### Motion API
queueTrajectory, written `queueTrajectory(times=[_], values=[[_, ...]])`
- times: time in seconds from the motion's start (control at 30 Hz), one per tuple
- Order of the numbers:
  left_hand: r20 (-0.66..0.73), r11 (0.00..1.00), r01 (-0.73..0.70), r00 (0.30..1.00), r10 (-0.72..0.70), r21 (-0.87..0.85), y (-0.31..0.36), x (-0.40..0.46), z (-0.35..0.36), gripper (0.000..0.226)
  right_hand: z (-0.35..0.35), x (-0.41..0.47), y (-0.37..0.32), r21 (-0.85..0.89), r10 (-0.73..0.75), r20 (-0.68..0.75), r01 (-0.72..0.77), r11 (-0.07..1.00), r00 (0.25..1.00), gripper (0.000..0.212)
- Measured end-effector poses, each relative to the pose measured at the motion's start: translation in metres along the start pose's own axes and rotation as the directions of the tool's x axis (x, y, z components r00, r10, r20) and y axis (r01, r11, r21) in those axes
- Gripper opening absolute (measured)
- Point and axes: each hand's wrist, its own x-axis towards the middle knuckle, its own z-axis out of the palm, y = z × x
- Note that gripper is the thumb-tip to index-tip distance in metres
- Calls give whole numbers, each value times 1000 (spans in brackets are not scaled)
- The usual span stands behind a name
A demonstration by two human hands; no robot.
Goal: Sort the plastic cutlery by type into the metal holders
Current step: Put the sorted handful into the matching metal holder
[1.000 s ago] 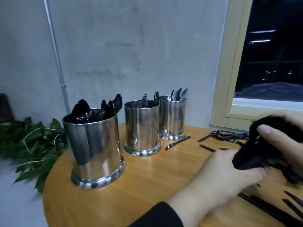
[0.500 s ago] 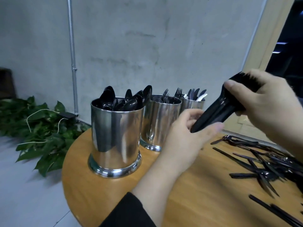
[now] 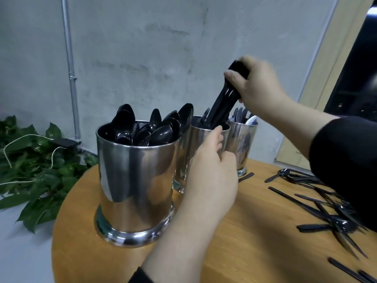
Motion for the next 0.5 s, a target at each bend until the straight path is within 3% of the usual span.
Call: queueTrajectory(times=[0.17, 0.33, 0.4, 0.5], values=[[-21, 999, 32, 999, -33, -25, -3, 6, -9, 55, 37, -14, 16, -187, 75, 267, -24, 982, 961, 38], [-14, 997, 59, 998, -59, -44, -8, 5, -8, 49, 32, -24, 19, -230, 92, 281, -26, 973, 955, 92], [4, 998, 57, 998, -57, -29, -10, 4, -6, 48, 22, -27, 20, -187, 86, 240, -41, 981, 967, 88], [40, 999, 42, 998, -42, -7, -10, -1, 0, 44, -2, -40, 20, -132, 48, 164, -27, 991, 985, 58]])
